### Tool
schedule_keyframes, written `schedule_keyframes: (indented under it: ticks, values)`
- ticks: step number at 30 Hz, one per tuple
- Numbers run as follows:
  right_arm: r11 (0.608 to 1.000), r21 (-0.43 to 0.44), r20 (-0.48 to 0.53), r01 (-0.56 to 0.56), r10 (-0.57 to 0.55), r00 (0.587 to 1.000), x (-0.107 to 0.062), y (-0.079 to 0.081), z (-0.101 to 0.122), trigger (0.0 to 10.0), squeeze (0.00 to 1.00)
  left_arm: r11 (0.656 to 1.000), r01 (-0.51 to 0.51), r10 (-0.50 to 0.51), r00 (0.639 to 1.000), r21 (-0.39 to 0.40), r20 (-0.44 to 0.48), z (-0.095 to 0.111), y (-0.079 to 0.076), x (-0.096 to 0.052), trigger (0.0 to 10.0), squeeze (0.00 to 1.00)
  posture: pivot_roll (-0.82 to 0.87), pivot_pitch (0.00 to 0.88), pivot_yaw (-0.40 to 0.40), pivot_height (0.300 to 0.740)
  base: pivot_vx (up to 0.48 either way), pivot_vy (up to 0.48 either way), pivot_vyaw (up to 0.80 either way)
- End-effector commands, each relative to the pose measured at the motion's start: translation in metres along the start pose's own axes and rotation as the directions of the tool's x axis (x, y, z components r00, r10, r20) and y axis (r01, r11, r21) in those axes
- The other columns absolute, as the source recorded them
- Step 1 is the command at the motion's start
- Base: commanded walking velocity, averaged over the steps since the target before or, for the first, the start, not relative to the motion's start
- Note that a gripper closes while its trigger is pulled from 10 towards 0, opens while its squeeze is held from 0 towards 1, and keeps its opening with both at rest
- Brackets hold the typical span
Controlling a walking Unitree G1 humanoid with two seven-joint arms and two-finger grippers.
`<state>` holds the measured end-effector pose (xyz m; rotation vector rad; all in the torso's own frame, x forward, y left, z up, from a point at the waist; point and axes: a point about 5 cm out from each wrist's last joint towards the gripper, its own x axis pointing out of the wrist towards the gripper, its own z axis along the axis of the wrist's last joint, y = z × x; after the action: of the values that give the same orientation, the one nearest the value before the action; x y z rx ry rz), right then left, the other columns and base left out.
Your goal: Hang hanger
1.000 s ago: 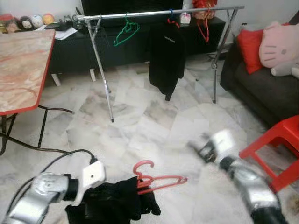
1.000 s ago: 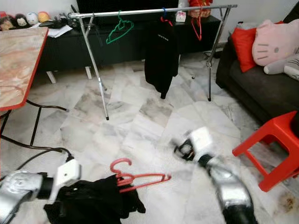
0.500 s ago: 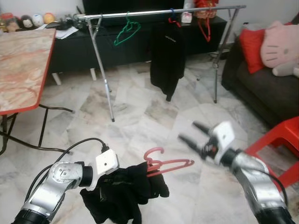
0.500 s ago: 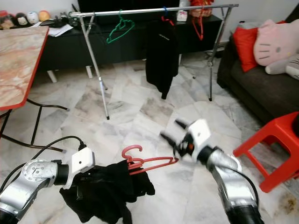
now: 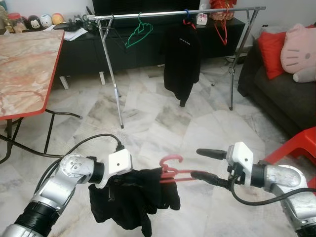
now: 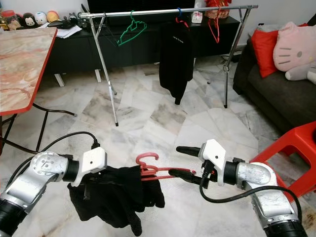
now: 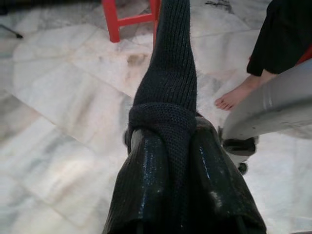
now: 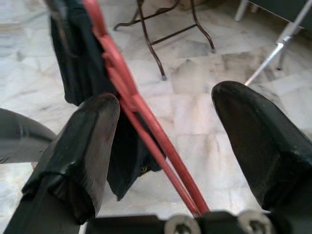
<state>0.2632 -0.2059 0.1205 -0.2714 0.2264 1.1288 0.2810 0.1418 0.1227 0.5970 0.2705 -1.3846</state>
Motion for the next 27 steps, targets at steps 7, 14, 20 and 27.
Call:
schedule_keyframes:
  ticks: [7,14,20,27]
  values:
    - [0.988,0.003,0.000,-0.155,0.155,0.988,0.012,0.011,0.006,10.0,0.00,0.994,0.025,-0.029,0.999,0.103,0.039,0.026,0.021,0.004,10.0,0.00,-0.12,0.029,-0.019,0.740,0.000,0.000,0.00]
    - [0.969,0.001,-0.073,-0.246,0.246,0.967,0.009,0.018,0.002,10.0,0.00,0.973,0.194,-0.191,0.981,0.124,-0.040,0.019,0.006,0.009,10.0,0.00,-0.14,0.056,-0.020,0.740,0.000,0.000,0.00]
    - [0.962,-0.005,-0.122,-0.273,0.270,0.955,0.015,0.020,-0.004,10.0,0.00,0.968,0.226,-0.224,0.974,0.110,-0.033,0.017,-0.002,0.016,10.0,0.00,-0.13,0.071,-0.034,0.740,0.000,0.000,0.00]
    - [0.953,-0.019,-0.176,-0.303,0.295,0.939,0.024,0.022,-0.009,10.0,0.00,0.961,0.265,-0.263,0.964,0.085,-0.027,0.019,-0.006,0.015,10.0,0.00,-0.13,0.088,-0.039,0.740,0.000,0.000,0.00]
